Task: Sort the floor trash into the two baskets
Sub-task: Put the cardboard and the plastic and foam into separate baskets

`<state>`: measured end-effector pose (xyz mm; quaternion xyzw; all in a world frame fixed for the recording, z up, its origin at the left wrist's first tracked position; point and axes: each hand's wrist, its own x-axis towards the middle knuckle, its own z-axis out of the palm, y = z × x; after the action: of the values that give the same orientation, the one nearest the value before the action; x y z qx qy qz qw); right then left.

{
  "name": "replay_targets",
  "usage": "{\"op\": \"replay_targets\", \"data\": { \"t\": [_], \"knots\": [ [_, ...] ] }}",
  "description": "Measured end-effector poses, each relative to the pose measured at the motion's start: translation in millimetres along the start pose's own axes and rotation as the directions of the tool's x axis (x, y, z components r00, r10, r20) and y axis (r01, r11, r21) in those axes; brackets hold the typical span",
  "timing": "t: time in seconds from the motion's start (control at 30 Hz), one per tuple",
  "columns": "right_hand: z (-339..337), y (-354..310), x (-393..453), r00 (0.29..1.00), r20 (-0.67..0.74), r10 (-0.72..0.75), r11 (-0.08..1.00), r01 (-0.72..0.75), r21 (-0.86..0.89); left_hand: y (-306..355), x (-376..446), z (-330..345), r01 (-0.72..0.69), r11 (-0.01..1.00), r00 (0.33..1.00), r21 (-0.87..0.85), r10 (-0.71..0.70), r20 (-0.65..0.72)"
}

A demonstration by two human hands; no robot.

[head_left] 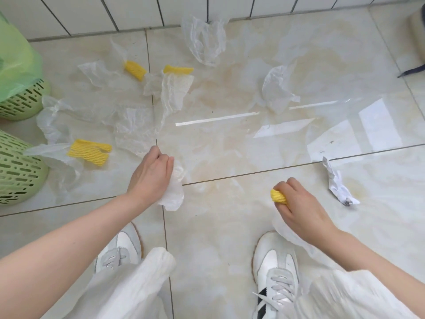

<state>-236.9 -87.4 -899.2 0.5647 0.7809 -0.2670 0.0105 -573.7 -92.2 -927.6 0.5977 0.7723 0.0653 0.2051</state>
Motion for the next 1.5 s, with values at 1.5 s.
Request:
{"op": "replay_targets", "data": {
  "t": [1.5],
  "knots": [
    [15.5, 26.3, 11.0, 0.981, 0.074, 0.182, 0.979, -0.188, 0.079, -6.3, 12.8, 30.2, 0.124, 0.981, 0.965, 0.148, -0.154, 0.212]
  ]
}}
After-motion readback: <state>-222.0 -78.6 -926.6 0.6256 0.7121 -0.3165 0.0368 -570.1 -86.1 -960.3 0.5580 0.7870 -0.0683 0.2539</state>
